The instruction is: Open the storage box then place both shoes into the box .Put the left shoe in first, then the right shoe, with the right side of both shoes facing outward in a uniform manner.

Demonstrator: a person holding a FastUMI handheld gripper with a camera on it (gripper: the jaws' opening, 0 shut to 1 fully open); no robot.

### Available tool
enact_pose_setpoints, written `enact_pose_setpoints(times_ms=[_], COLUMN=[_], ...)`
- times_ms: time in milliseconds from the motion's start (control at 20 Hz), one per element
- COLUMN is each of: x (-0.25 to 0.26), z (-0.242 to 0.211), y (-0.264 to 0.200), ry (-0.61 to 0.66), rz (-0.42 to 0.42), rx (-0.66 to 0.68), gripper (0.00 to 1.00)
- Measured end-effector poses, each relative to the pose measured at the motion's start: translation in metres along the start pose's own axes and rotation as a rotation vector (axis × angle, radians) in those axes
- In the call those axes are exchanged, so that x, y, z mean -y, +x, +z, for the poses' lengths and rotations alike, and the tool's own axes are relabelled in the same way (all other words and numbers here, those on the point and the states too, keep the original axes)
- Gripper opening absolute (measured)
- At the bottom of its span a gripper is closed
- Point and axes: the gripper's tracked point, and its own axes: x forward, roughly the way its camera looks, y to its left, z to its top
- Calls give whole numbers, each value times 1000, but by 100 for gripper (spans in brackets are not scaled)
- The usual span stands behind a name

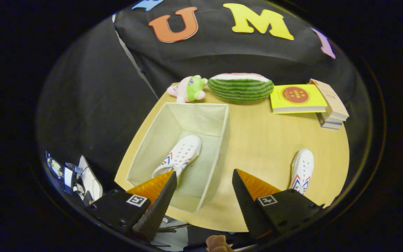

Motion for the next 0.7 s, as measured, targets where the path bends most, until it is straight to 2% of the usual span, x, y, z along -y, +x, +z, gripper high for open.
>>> enact_pose_setpoints(times_ms=[100,250,500,700], x=[38,82,201,248], z=[-8,-26,-60,-95], y=[-7,-9,2,11], ry=[16,119,201,292], rz=[-37,2,-167,-183], rx=[1,-21,-69,-144], gripper=[99,99,99,98])
